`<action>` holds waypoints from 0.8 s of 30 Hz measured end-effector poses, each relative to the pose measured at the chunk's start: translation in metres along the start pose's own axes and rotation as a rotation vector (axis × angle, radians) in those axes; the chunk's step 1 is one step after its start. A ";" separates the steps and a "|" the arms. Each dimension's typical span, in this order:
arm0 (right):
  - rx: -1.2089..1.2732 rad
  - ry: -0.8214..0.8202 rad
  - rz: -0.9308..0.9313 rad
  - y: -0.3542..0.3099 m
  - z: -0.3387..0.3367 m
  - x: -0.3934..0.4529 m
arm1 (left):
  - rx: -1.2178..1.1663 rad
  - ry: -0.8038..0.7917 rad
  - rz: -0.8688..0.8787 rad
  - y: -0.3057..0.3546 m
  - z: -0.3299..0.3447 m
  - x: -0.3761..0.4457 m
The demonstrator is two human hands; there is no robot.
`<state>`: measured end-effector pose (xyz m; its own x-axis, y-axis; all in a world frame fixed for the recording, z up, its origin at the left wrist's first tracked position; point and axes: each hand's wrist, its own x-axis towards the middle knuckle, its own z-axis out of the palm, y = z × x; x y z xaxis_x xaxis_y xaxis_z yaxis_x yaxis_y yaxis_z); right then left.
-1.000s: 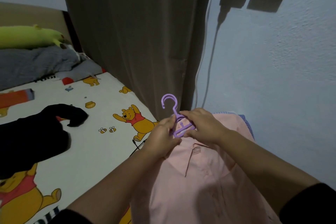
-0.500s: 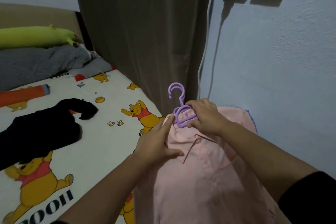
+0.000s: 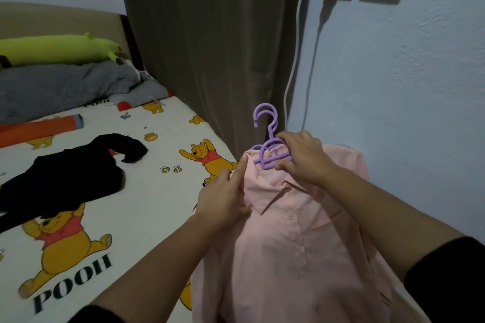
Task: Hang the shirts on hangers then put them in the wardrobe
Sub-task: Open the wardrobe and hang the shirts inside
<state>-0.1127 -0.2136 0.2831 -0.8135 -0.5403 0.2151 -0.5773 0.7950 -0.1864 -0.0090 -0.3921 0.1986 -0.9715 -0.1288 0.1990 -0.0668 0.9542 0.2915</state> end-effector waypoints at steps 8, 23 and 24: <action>0.111 -0.123 -0.023 0.020 -0.013 -0.004 | -0.062 0.017 0.013 0.000 0.009 -0.004; -0.212 -0.190 -0.180 0.070 0.014 -0.018 | 0.069 0.023 0.033 0.010 0.006 -0.004; -0.213 -0.169 -0.185 0.072 0.013 -0.020 | 0.081 0.032 0.045 0.012 0.003 -0.004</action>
<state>-0.1389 -0.1497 0.2532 -0.7067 -0.7048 0.0614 -0.7031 0.7094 0.0498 -0.0068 -0.3794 0.1982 -0.9661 -0.0927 0.2408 -0.0427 0.9779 0.2049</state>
